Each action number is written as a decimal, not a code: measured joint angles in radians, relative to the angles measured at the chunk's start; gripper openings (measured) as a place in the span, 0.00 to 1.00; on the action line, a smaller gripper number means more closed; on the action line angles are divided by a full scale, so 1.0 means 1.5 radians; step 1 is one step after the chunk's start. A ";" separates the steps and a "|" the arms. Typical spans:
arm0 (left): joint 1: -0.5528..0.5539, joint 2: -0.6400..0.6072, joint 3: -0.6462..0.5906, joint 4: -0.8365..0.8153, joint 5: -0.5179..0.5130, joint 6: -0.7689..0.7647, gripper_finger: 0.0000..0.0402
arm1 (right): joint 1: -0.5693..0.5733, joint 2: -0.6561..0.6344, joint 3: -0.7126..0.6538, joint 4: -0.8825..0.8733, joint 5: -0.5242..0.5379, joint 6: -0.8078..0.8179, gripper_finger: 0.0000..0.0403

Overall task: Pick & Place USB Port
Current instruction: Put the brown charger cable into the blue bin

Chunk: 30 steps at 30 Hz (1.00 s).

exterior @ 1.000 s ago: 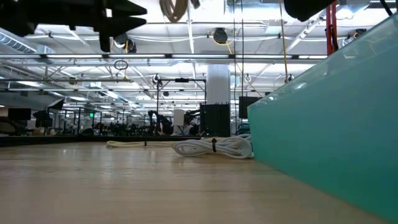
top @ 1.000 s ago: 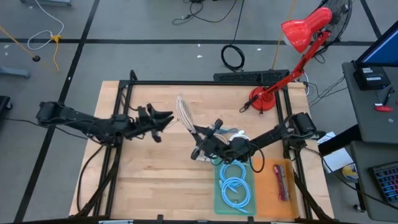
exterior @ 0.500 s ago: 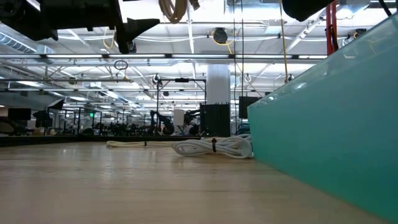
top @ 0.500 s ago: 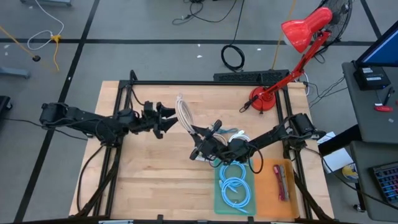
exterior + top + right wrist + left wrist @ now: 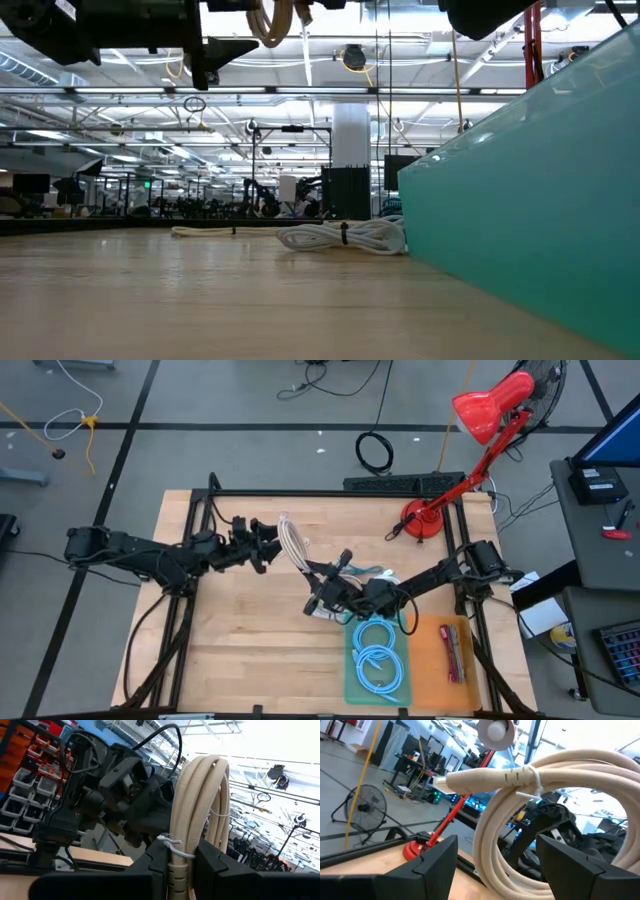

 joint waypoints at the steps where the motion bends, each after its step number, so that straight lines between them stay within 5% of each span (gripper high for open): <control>1: 0.002 0.003 0.010 -0.007 0.000 -0.001 0.68 | 0.000 0.000 0.000 0.000 0.000 0.005 0.10; 12: 0.003 0.098 0.082 -0.041 0.008 -0.001 0.65 | 0.000 0.000 0.000 -0.005 0.000 0.003 0.10; 16: 0.003 0.107 0.084 -0.041 0.008 0.002 0.48 | 0.000 0.000 0.000 -0.005 0.009 -0.010 0.10; 22: 0.004 0.106 0.084 -0.038 0.037 0.021 0.09 | 0.001 0.000 -0.001 -0.017 0.015 -0.015 0.10; 27: 0.003 0.101 0.084 -0.082 0.057 0.026 0.08 | 0.001 0.000 -0.001 -0.076 -0.011 -0.004 0.22; 30: 0.004 0.086 0.084 -0.139 0.053 0.030 0.08 | 0.001 0.001 -0.001 -0.074 0.049 -0.001 0.33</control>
